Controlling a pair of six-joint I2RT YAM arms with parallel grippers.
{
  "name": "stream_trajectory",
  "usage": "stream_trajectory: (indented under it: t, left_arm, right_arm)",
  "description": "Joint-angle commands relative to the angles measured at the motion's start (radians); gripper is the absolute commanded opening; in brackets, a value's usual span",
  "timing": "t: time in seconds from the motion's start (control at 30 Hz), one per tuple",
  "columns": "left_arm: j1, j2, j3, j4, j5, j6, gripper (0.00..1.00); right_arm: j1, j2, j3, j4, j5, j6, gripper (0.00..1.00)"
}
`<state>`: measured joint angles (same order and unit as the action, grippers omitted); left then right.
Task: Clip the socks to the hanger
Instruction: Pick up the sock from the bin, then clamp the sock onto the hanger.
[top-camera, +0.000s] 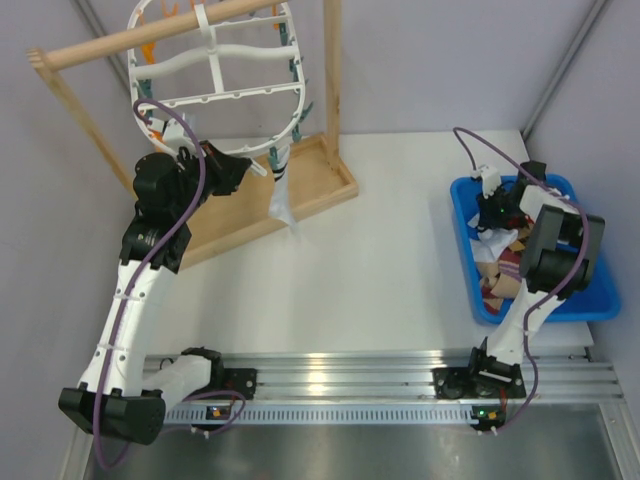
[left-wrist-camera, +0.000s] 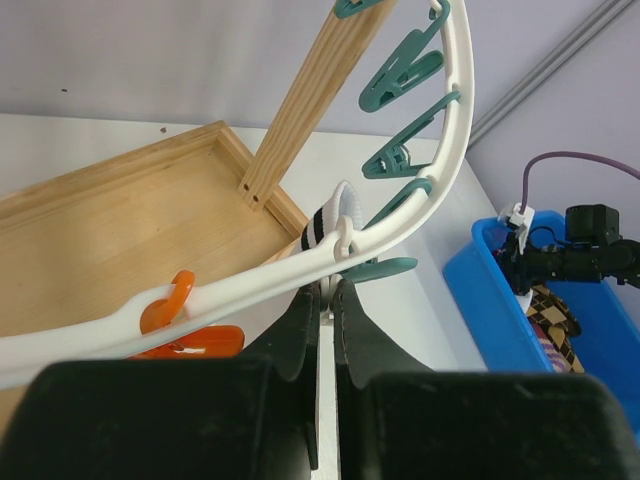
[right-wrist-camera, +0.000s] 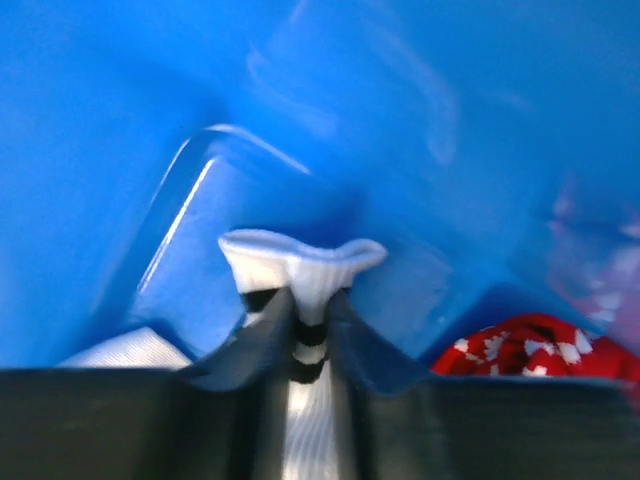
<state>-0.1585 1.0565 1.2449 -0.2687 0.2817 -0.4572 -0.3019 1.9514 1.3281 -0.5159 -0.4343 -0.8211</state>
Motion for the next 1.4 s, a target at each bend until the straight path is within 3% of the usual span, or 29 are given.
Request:
stream_trajectory:
  t: [0.0, 0.03, 0.17, 0.43, 0.6, 0.8, 1.0, 1.37]
  left_arm:
    - [0.002, -0.004, -0.010, 0.019, 0.010, 0.011, 0.00]
    - [0.002, -0.003, -0.010, 0.019, 0.011, 0.012, 0.00]
    - [0.002, -0.009, -0.007, 0.016, 0.014, 0.012, 0.00]
    - [0.002, -0.018, -0.005, 0.016, 0.027, 0.006, 0.00]
    - [0.002, -0.018, -0.001, 0.019, 0.028, 0.003, 0.00]
    - [0.002, -0.013, 0.002, 0.029, 0.034, -0.006, 0.00]
    - [0.002, -0.013, 0.007, 0.037, 0.050, -0.009, 0.00]
    - [0.002, -0.009, 0.005, 0.082, 0.117, -0.057, 0.00]
  right_arm:
    - [0.000, -0.006, -0.044, 0.010, -0.015, -0.012, 0.05]
    - [-0.003, -0.040, -0.044, 0.004, -0.030, -0.012, 0.00]
    - [-0.026, -0.155, -0.018, -0.048, -0.113, -0.006, 0.00]
    - [-0.062, -0.356, 0.213, -0.249, -0.411, 0.014, 0.00]
    - [-0.003, -0.425, 0.335, -0.228, -0.560, 0.175, 0.00]
    - [0.258, -0.508, 0.333, 0.085, -0.587, 0.515, 0.00]
    - [0.510, -0.467, 0.304, 0.367, -0.587, 0.864, 0.00]
    - [0.851, -0.330, 0.267, 0.553, -0.532, 0.961, 0.00]
